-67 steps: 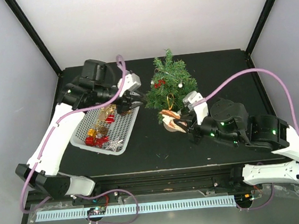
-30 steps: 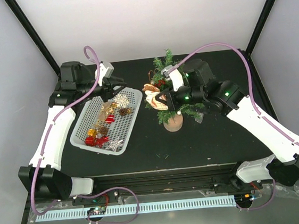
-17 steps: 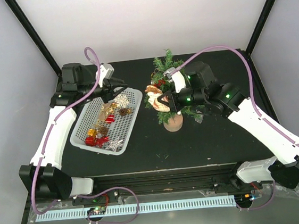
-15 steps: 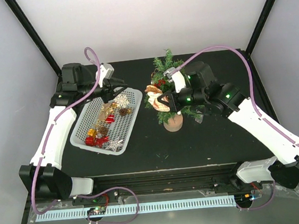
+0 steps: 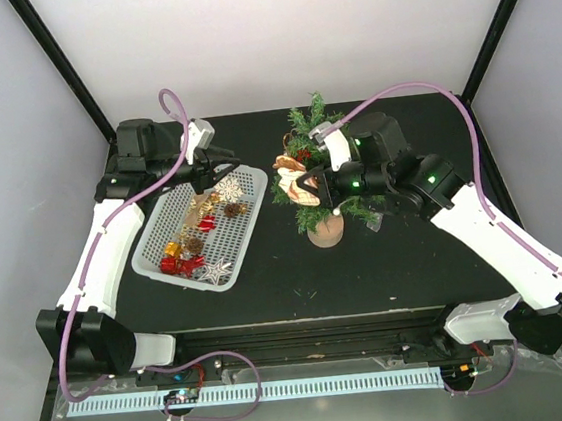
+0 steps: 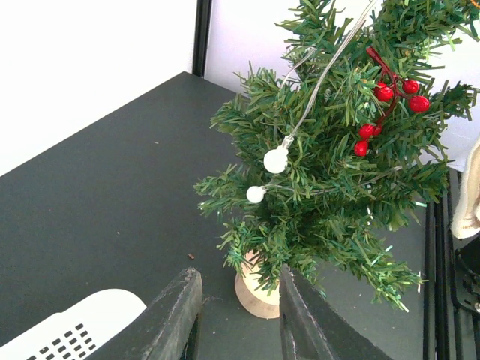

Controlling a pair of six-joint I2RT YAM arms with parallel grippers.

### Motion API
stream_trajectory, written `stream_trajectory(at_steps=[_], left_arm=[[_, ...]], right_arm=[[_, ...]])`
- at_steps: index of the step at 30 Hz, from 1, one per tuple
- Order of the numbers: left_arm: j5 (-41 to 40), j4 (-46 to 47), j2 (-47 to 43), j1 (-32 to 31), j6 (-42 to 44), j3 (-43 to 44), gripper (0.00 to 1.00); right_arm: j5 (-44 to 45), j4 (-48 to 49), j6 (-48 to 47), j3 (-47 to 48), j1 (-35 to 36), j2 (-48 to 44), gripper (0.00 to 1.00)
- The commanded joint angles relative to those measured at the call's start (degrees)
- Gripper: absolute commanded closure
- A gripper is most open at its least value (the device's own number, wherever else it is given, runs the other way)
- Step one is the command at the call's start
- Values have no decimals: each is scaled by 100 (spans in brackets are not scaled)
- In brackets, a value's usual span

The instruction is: Decorate the small christmas tree

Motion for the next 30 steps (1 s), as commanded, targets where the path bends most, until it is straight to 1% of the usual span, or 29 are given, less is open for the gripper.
stream_trajectory(at_steps=[1, 10, 23, 30], left_arm=[[206, 119, 22, 31, -6, 9, 69], [249, 74, 33, 39, 43, 7, 69], [283, -7, 56, 39, 116, 20, 69], [325, -83, 78, 39, 175, 30, 69]], right_arm=[[128, -48, -76, 216, -41, -33, 99], [58, -115, -100, 258, -51, -61, 99], [31, -466, -284, 912, -50, 270, 99], [104, -435, -228, 634, -49, 96, 99]])
